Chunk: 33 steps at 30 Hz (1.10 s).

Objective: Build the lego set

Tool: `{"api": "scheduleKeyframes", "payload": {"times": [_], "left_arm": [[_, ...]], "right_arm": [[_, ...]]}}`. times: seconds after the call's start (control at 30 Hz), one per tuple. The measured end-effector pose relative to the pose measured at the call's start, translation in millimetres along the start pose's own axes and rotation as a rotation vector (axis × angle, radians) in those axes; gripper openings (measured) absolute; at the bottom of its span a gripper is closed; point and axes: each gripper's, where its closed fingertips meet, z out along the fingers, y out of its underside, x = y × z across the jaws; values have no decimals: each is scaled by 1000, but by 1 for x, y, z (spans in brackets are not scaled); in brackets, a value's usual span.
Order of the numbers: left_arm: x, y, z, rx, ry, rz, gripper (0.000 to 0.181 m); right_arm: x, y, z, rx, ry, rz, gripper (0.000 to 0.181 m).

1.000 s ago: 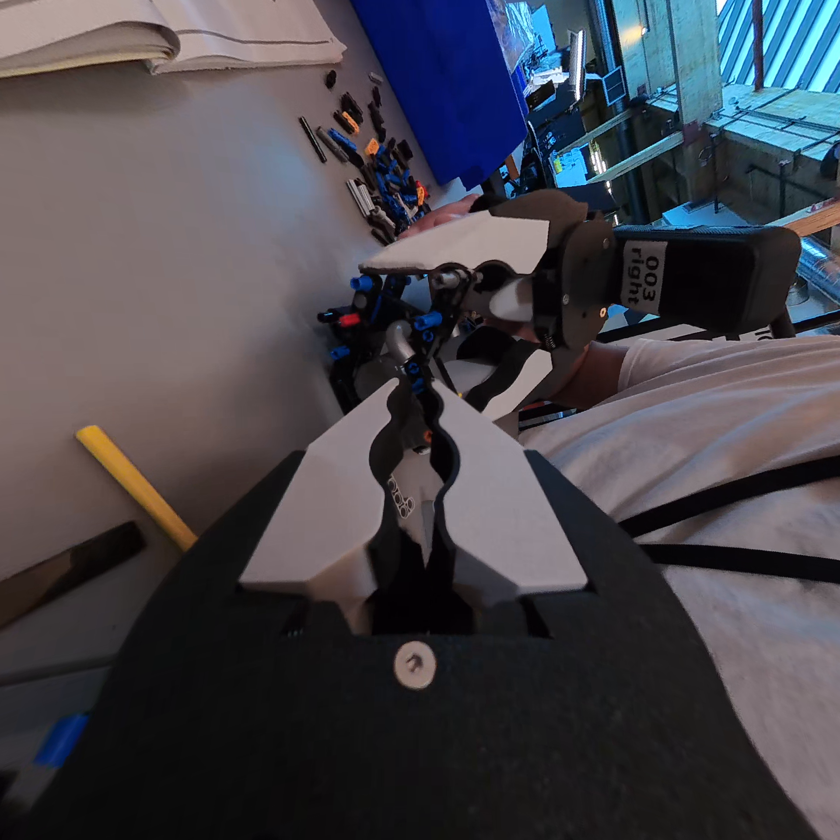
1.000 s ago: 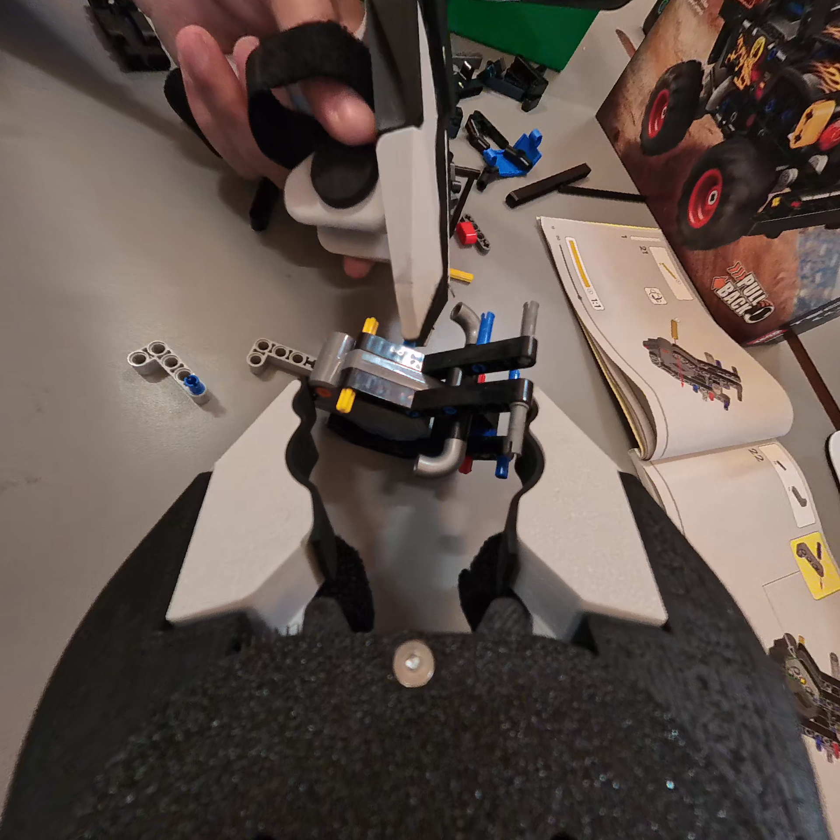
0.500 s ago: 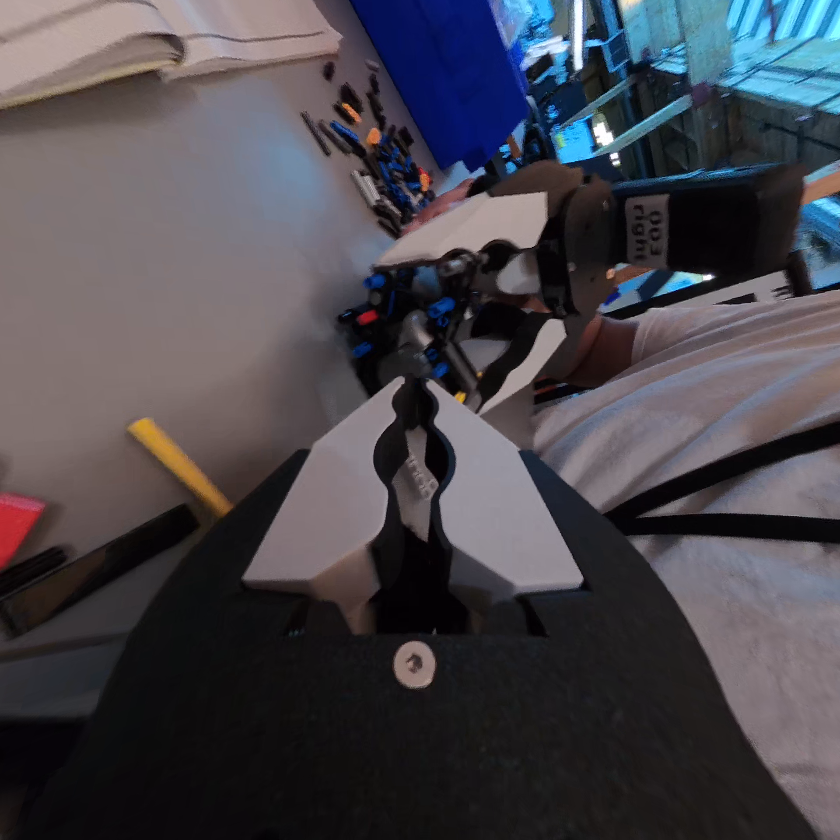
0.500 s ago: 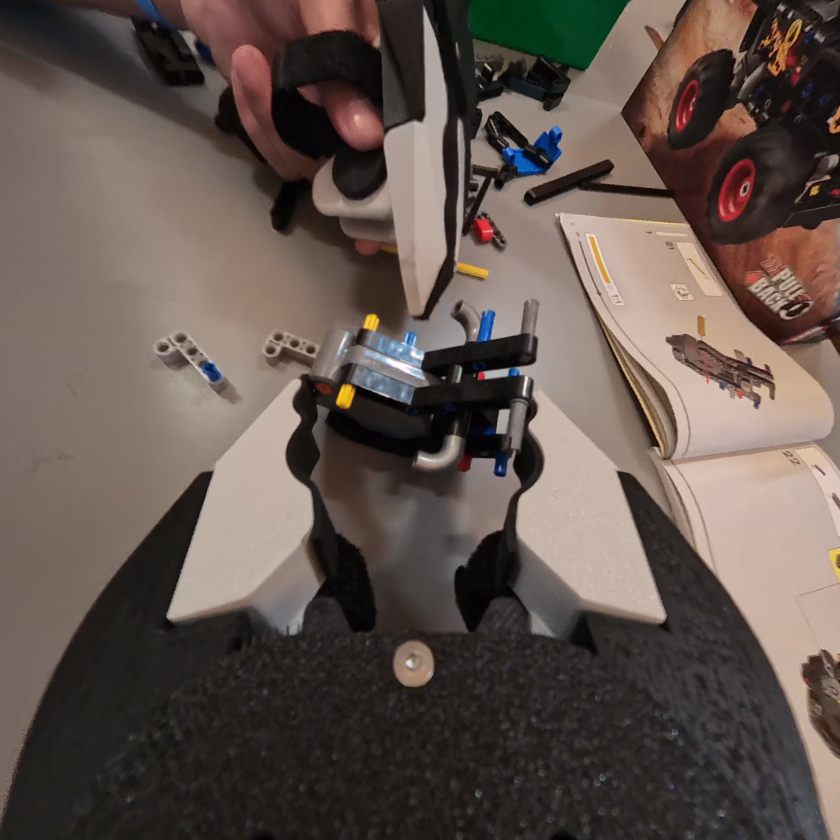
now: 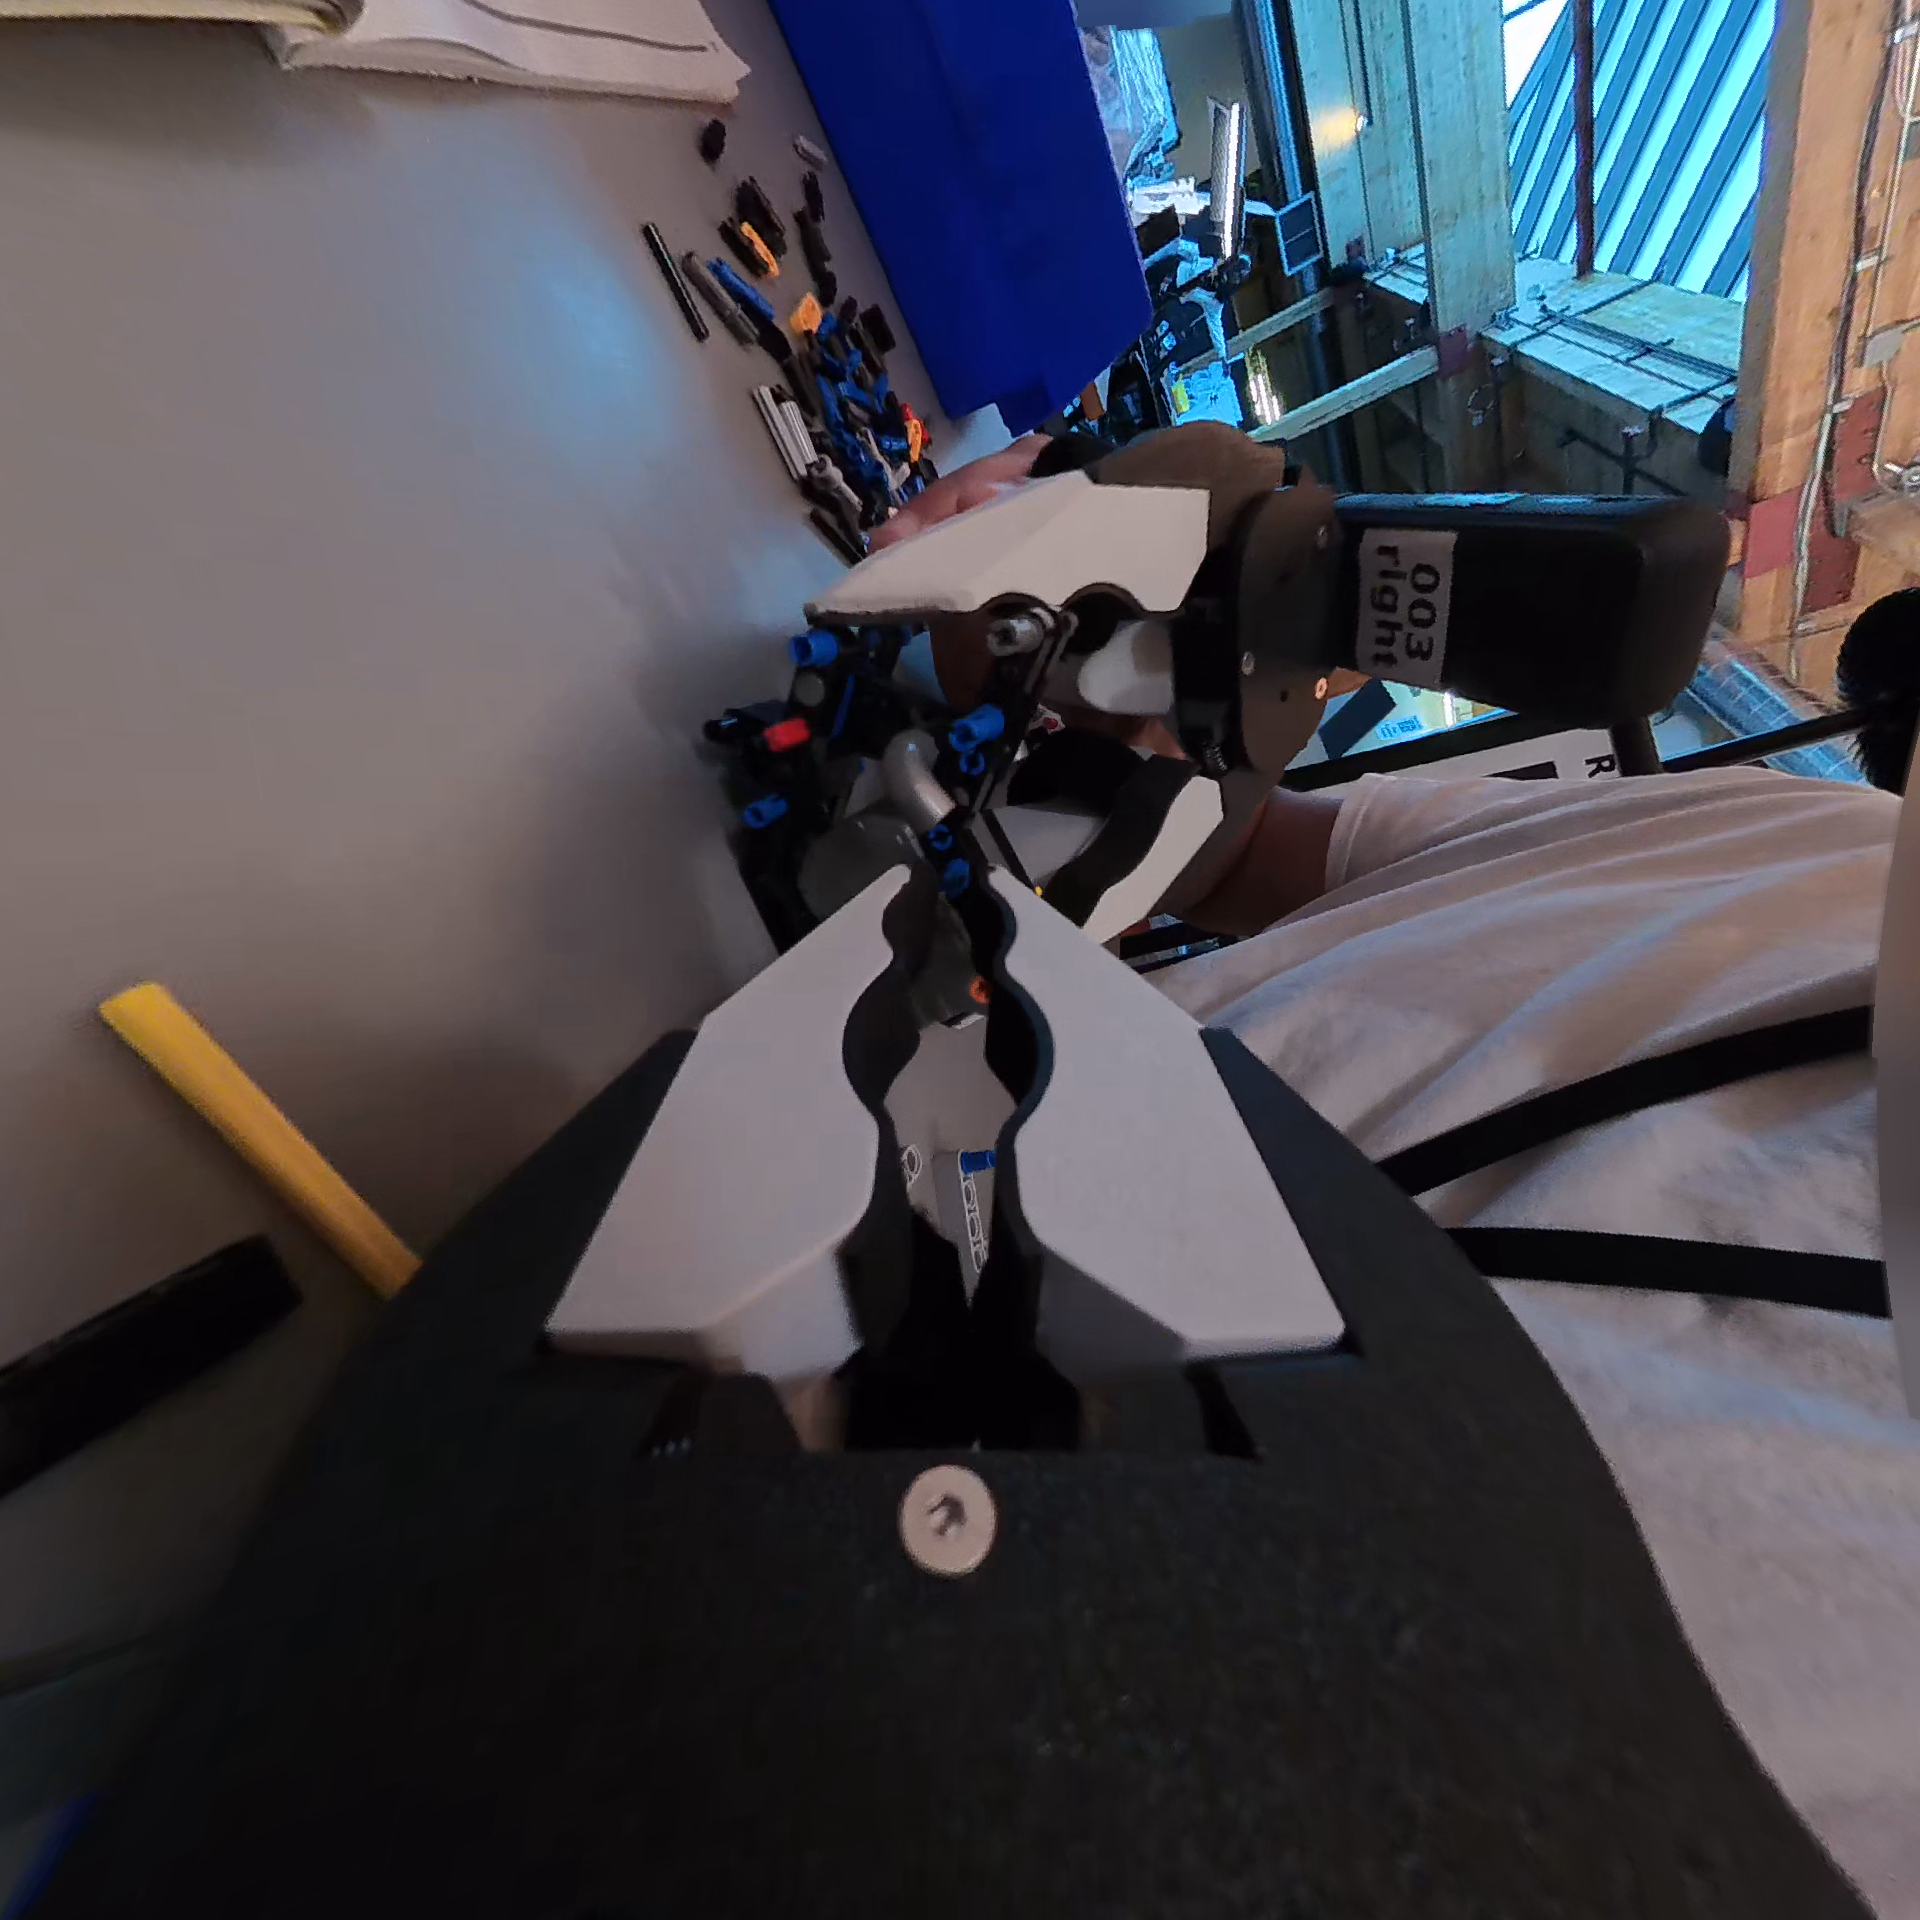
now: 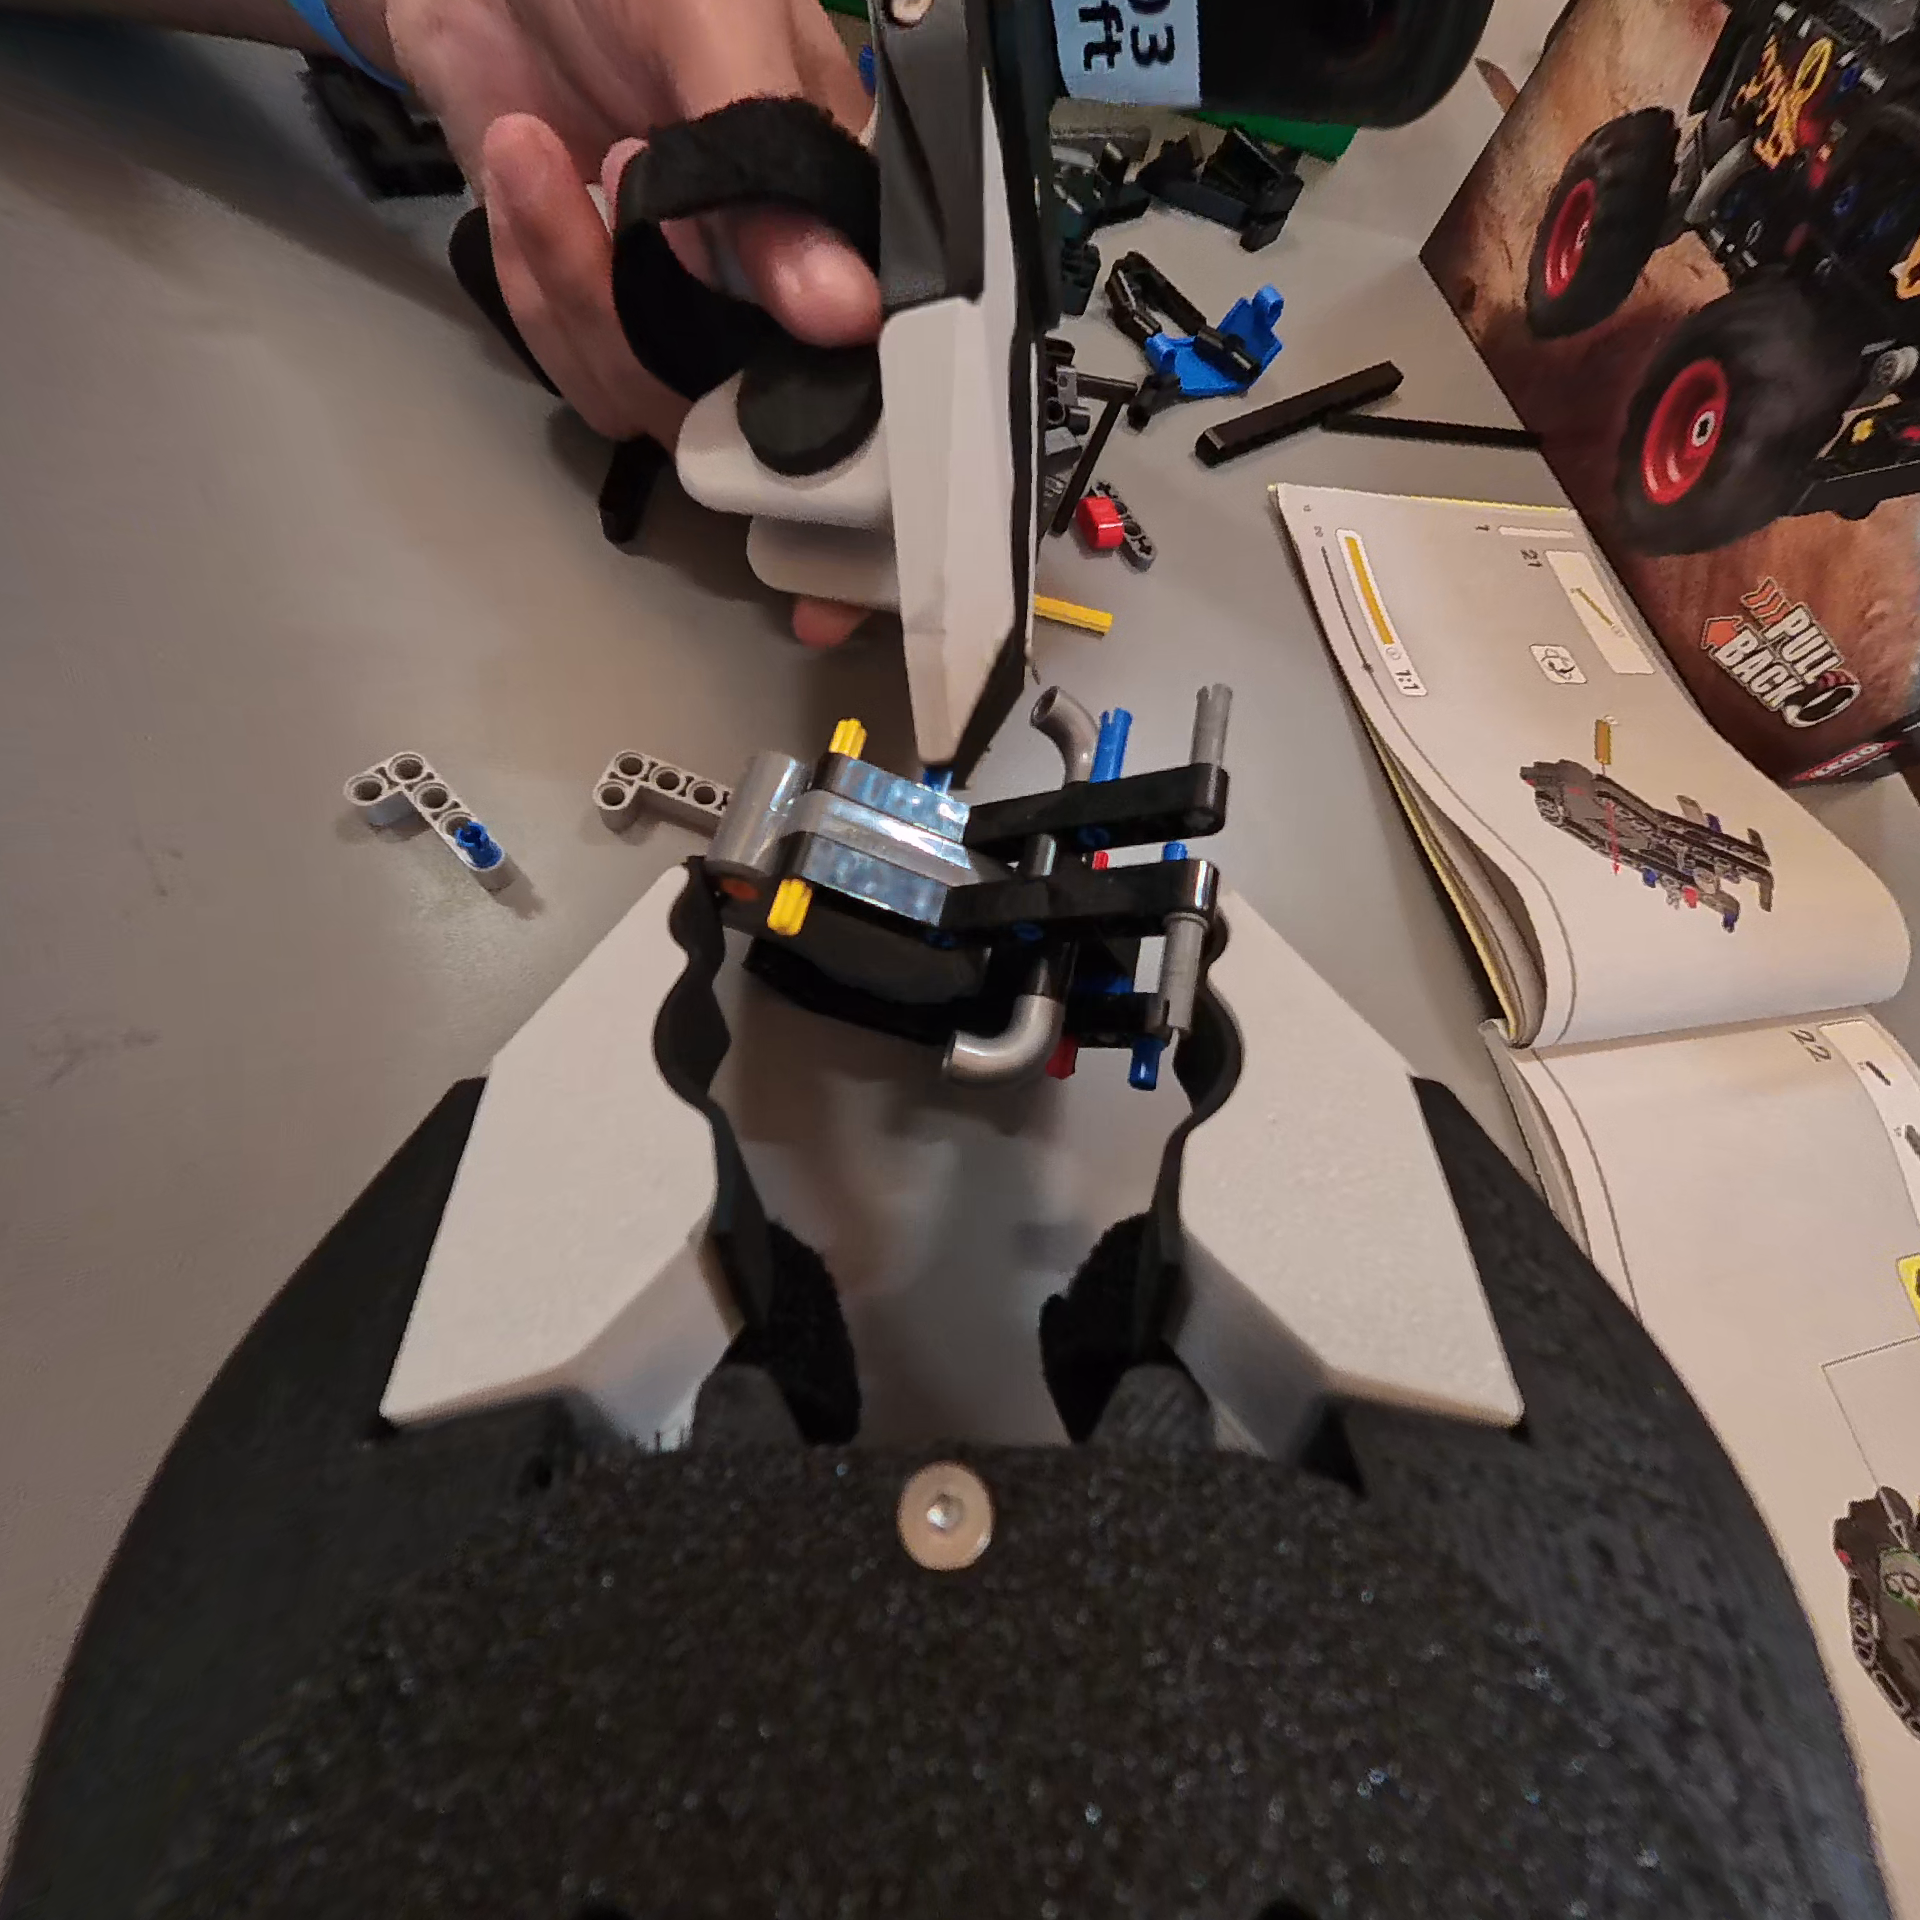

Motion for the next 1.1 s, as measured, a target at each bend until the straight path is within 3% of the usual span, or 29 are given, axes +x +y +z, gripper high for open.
{"api": "scheduleKeyframes", "payload": {"times": [0.73,0.97,1.07,1.1], "left_arm": [[0,5,0,-42,-17,92,1],[1,4,6,-26,-29,90,1],[4,8,11,-36,-31,103,1],[4,7,12,-28,-34,103,2]], "right_arm": [[-3,0,-1,19,-27,14,87],[-4,-12,1,48,-62,199,100],[3,-11,-1,32,-40,248,75],[4,-10,-1,35,-50,255,74]]}}
